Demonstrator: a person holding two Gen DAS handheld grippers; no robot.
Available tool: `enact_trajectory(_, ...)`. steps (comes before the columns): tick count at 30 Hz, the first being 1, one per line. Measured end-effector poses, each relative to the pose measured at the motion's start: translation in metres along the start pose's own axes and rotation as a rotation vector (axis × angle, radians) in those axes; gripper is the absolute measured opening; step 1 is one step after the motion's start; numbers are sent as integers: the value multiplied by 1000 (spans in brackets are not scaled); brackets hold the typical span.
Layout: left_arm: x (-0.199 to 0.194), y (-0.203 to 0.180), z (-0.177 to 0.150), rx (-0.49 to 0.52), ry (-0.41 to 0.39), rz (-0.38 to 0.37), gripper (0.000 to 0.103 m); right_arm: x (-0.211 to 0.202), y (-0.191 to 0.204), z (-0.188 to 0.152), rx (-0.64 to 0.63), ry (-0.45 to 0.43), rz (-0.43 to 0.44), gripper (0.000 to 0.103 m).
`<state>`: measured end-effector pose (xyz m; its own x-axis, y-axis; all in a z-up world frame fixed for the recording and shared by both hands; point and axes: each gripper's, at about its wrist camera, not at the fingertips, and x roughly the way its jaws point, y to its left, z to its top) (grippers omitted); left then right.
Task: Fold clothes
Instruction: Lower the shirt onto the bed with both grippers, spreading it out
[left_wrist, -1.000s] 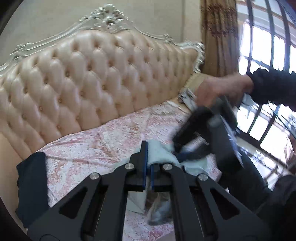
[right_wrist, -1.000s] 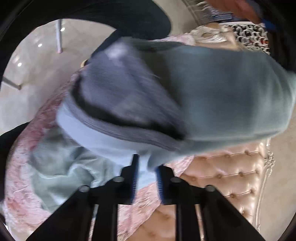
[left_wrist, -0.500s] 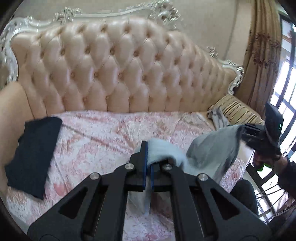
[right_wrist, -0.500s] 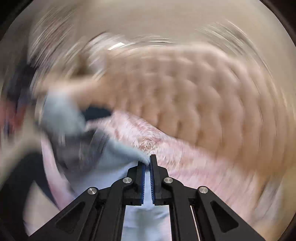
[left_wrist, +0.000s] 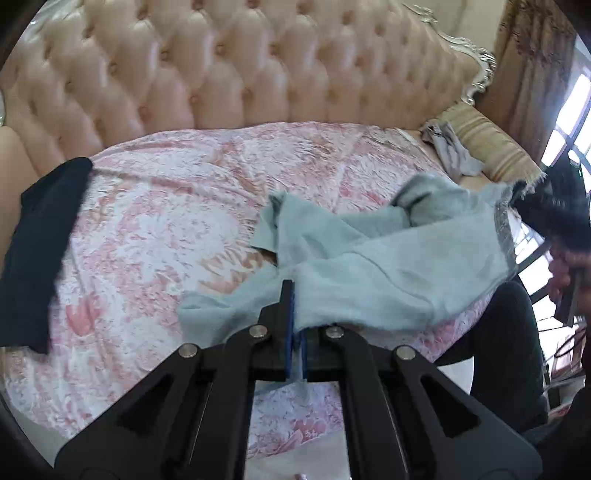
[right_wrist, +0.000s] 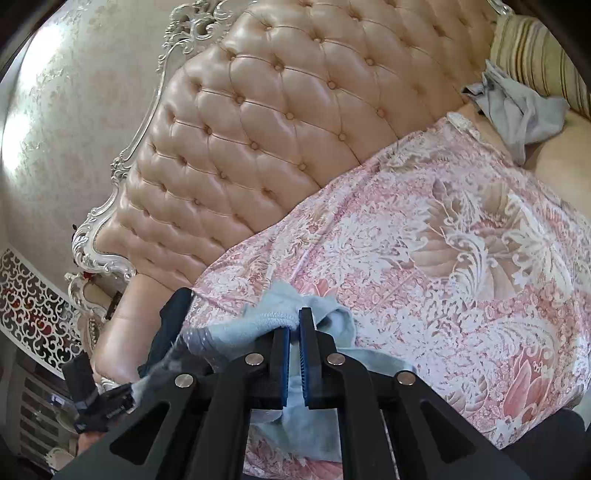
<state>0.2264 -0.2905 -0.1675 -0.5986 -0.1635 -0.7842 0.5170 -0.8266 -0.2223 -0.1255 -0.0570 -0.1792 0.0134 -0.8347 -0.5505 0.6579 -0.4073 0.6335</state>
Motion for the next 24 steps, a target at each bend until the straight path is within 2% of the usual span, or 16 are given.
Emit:
enact_trajectory(3, 13, -5, -8, 36, 10, 12, 4, 1, 7, 1, 3, 8, 14, 5)
enact_trajectory(6, 28, -11, -12, 78, 29, 97, 5, 12, 22, 11, -22, 8, 31, 5)
enact_trajectory(8, 30, -16, -16, 110, 12, 130, 10, 20, 32, 17, -39, 8, 43, 5)
enact_trajectory(9, 30, -18, -18, 126, 1, 145, 26, 23, 36, 20, -48, 8, 48, 5)
enact_trajectory(10, 28, -19, -20, 136, -11, 149, 51, 27, 41, 23, -56, 8, 54, 5)
enact_trajectory(11, 25, -20, -20, 142, -28, 146, 65, 31, 46, 26, -64, 9, 60, 5)
enact_trajectory(12, 19, -20, -21, 150, -60, 144, 84, 34, 51, 30, -73, 9, 66, 5)
enact_trajectory(14, 6, -20, -22, 166, -121, 152, 86, 42, 61, 36, -89, 9, 77, 5)
enact_trajectory(18, -8, -15, -23, 191, -173, 223, 86, 48, 68, 37, -96, 17, 90, 5)
enact_trajectory(20, -10, -15, -22, 209, -166, 198, 86, 49, 69, 35, -95, 22, 94, 5)
enact_trajectory(22, -7, -23, -23, 264, -141, 180, 75, 50, 70, 34, -95, 28, 97, 5)
enact_trajectory(24, -2, -34, -23, 321, -118, 176, 70, 50, 71, 33, -100, 35, 102, 5)
